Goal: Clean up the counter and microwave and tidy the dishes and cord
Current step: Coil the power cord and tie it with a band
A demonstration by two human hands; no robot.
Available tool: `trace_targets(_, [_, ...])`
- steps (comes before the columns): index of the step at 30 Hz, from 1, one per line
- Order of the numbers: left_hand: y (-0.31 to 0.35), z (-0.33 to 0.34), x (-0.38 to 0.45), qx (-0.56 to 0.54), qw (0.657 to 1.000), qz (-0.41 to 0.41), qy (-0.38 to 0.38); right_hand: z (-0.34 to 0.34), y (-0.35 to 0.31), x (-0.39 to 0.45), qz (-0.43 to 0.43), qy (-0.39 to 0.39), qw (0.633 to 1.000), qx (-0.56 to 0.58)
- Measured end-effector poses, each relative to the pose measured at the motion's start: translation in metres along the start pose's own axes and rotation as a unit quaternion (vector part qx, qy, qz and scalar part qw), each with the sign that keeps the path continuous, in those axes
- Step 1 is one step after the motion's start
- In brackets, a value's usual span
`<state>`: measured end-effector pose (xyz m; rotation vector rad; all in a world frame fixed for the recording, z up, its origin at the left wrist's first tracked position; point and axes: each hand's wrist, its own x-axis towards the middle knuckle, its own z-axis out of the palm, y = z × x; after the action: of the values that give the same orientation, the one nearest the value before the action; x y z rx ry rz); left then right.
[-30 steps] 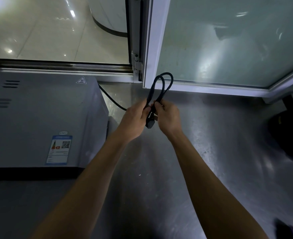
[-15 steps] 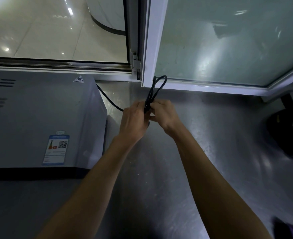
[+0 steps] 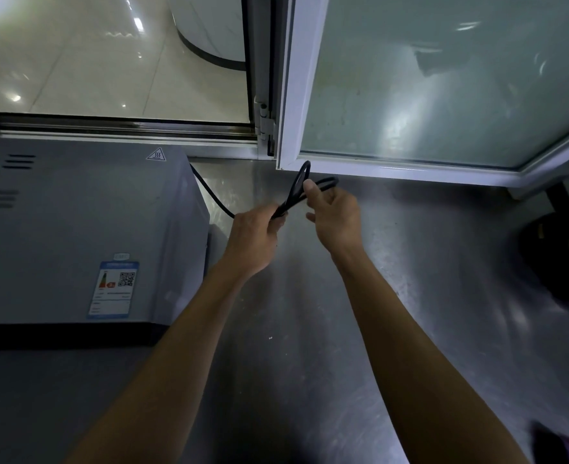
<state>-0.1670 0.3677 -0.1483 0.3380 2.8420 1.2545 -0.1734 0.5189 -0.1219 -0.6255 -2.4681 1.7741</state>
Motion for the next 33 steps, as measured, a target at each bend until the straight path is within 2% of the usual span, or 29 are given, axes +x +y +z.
trace_targets(5, [0.002, -0.006, -0.001, -0.054, 0.997, -0.030, -0.037, -0.001, -0.004, -0.007, -0.014, 0.002, 1.000, -0.019])
trace_targets(8, [-0.002, -0.011, -0.002, -0.087, 0.994, -0.044, -0.046, -0.010, -0.002, -0.006, -0.087, -0.044, 0.995, 0.010])
trace_targets(13, [-0.006, -0.016, -0.009, -0.096, 0.990, -0.035, -0.094, -0.023, -0.001, 0.007, -0.157, -0.122, 0.979, -0.045])
trace_targets(17, [-0.007, -0.019, -0.009, -0.099, 0.985, -0.044, -0.132, -0.025, -0.009, 0.019, -0.181, -0.168, 0.966, -0.077])
trace_targets(21, [-0.009, -0.020, -0.010, -0.096, 0.984, -0.053, -0.138, -0.025, -0.014, 0.029, -0.179, -0.182, 0.963, -0.091])
trace_targets(24, [-0.008, -0.017, -0.011, -0.072, 0.991, -0.031, -0.113, -0.026, -0.012, 0.030, -0.157, -0.158, 0.970, -0.095])
trace_targets(33, [0.002, -0.005, -0.013, 0.036, 0.996, 0.075, 0.023, -0.019, -0.012, 0.015, -0.119, -0.010, 0.991, -0.066])
